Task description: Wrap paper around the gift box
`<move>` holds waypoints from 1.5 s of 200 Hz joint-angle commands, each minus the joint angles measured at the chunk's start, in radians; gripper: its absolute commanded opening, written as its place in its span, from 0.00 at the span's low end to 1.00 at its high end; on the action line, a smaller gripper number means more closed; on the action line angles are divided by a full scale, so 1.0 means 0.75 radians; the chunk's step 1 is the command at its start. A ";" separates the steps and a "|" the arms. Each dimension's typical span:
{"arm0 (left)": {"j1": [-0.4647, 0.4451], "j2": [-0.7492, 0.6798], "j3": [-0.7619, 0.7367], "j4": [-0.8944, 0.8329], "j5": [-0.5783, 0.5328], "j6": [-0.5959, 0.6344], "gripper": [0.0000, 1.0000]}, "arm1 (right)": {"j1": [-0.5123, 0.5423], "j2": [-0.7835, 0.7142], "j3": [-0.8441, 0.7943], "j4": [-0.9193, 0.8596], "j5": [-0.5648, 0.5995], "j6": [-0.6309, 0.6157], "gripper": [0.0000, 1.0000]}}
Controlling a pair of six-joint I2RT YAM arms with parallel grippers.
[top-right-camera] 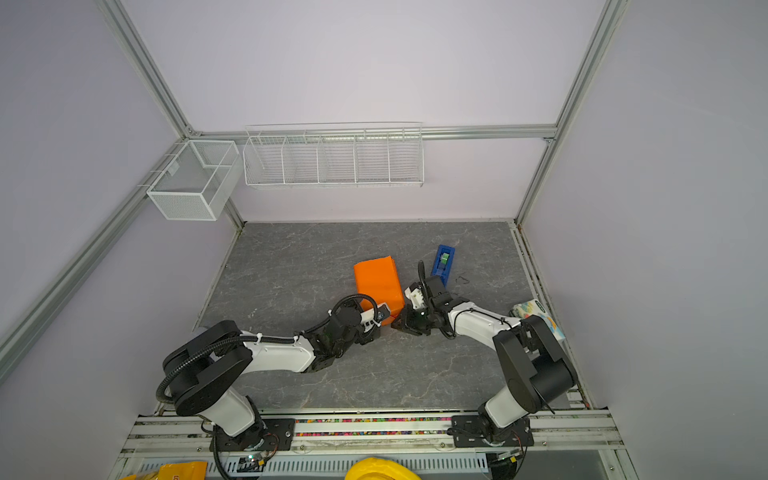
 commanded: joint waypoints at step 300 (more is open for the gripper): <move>0.002 -0.358 0.019 -0.217 -0.001 -0.312 0.94 | -0.017 -0.108 -0.044 0.045 0.289 0.030 0.13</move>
